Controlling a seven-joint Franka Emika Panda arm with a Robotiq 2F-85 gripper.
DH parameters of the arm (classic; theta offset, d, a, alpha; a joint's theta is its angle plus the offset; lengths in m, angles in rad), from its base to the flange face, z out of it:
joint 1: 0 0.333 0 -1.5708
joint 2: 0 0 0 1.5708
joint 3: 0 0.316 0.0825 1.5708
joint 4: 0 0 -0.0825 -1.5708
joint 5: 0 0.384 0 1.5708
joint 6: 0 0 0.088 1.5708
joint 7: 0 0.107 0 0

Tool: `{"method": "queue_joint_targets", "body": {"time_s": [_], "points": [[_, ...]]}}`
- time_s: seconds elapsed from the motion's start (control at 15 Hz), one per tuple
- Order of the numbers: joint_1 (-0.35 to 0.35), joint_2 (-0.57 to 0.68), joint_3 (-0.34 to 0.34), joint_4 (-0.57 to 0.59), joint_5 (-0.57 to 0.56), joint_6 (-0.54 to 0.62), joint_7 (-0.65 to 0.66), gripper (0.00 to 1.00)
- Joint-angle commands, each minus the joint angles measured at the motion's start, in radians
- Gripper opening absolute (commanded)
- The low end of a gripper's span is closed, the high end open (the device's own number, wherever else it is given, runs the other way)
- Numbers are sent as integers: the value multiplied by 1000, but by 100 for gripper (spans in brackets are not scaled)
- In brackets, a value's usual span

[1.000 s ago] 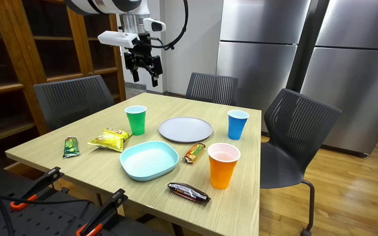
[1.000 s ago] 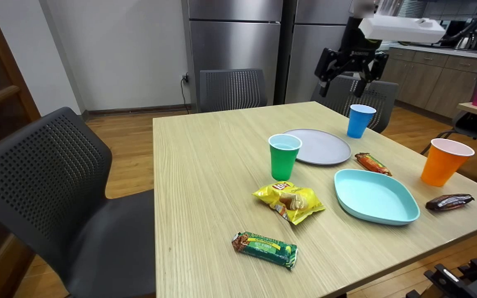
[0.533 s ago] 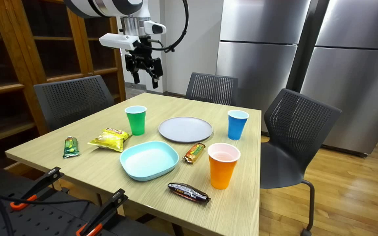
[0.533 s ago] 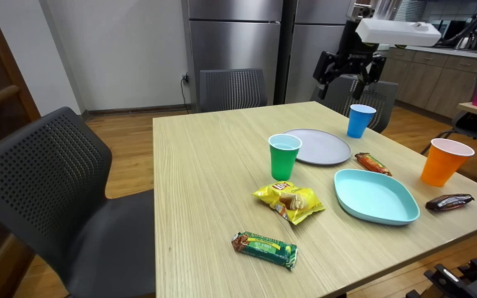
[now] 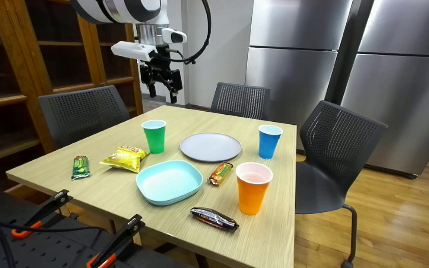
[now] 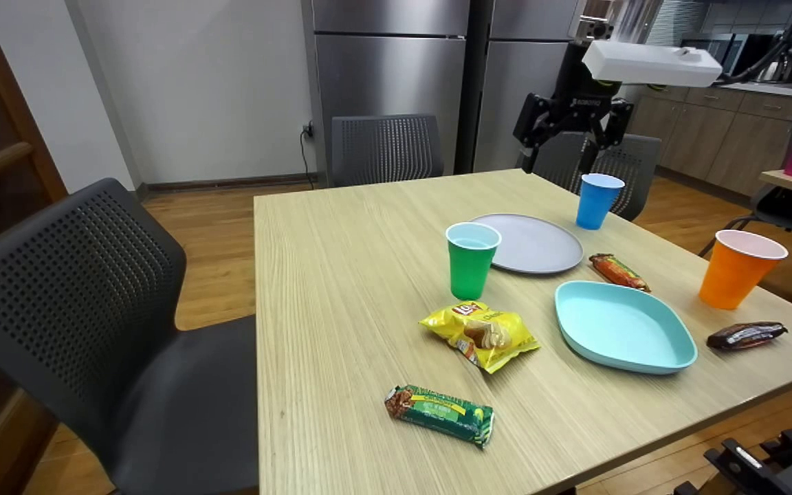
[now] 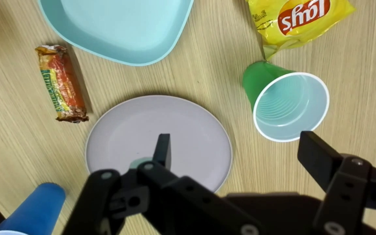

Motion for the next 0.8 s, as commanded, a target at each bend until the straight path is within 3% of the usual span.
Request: {"method": "queue_joint_targets", "body": {"time_s": [0.0,0.73], "points": [[9,72,8,52,38,8,-27,100],[35,275,16,188,45,27,-35,100]]}}
